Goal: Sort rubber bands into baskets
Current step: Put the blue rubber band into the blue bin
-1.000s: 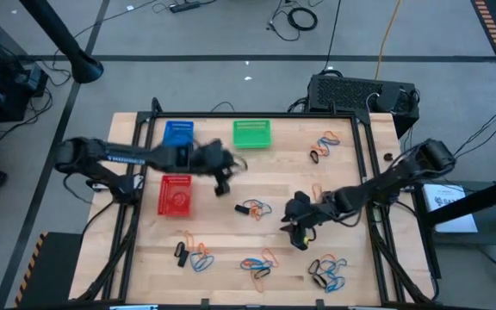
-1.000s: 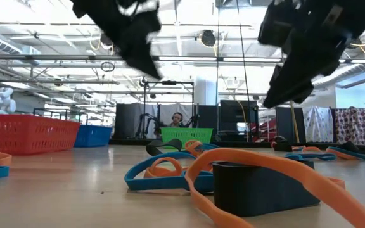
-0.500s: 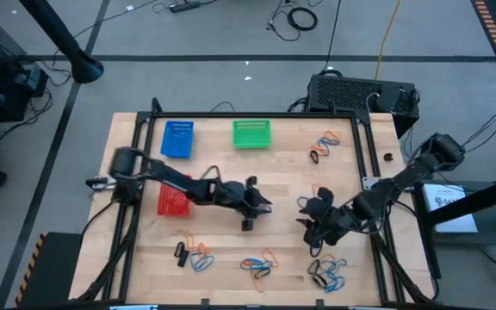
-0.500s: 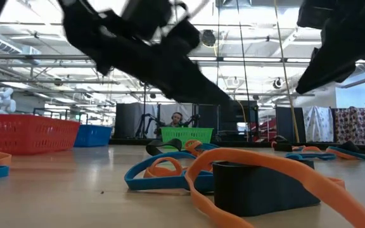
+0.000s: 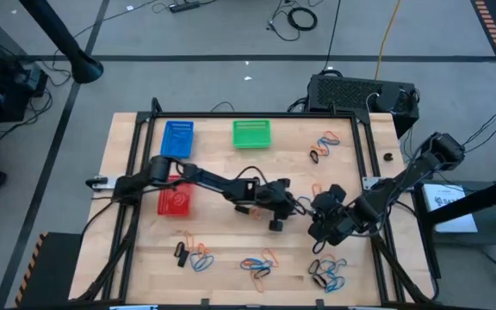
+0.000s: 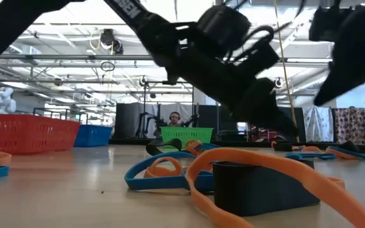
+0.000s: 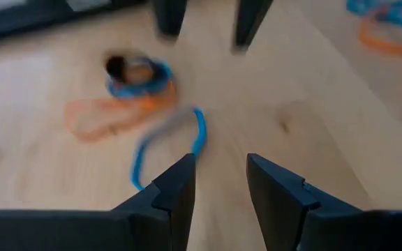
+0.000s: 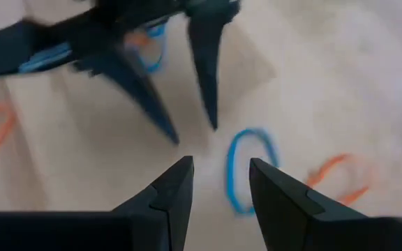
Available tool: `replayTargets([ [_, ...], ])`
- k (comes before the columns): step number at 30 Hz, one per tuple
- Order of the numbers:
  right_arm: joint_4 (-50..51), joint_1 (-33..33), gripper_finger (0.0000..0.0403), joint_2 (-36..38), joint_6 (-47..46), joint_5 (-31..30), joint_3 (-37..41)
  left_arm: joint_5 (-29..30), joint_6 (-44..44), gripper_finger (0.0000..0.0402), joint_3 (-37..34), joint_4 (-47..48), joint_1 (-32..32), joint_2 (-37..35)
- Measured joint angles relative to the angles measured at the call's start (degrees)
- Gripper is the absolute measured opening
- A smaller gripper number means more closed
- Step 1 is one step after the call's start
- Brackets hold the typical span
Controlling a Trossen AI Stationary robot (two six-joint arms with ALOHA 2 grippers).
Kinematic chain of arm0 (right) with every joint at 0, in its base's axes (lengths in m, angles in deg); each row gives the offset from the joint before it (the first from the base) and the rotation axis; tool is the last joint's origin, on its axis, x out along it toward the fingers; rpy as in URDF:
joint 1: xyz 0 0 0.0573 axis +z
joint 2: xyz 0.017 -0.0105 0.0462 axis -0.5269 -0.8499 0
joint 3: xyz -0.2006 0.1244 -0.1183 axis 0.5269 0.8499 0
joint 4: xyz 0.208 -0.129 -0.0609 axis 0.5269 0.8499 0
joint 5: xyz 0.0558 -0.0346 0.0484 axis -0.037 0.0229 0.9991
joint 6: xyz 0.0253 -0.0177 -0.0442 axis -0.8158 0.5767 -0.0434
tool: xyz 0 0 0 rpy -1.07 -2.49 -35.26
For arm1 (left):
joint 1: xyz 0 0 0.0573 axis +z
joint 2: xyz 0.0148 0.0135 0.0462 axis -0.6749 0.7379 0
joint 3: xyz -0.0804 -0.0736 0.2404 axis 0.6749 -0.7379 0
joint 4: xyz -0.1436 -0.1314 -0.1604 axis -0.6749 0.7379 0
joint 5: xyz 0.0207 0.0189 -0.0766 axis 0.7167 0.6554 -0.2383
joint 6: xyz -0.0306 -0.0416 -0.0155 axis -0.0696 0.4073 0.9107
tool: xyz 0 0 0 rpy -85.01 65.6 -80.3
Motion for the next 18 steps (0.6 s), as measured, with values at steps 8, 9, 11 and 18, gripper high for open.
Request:
replayTargets([
  [8, -8.8, 4.7, 0.0135, -1.3, -1.8, 23.4, 0.0, -0.5, -0.1, 0.0136, 1.8, 18.8, -2.4, -5.0],
  [9, -10.2, 5.3, 0.0135, -1.3, -3.1, 26.3, 0.0, -0.4, -0.1, 0.0136, 1.8, 21.3, -2.8, -6.1],
  [11, -11.7, 6.8, 0.0135, -1.3, -7.5, 31.6, 0.0, -0.1, -0.1, 0.0136, 1.8, 25.3, -3.6, -7.7],
  [18, -13.6, 11.8, 0.0135, -1.8, -30.8, 39.6, 0.0, 0.2, 0.1, 0.0136, 1.8, 37.8, -6.5, -15.2],
])
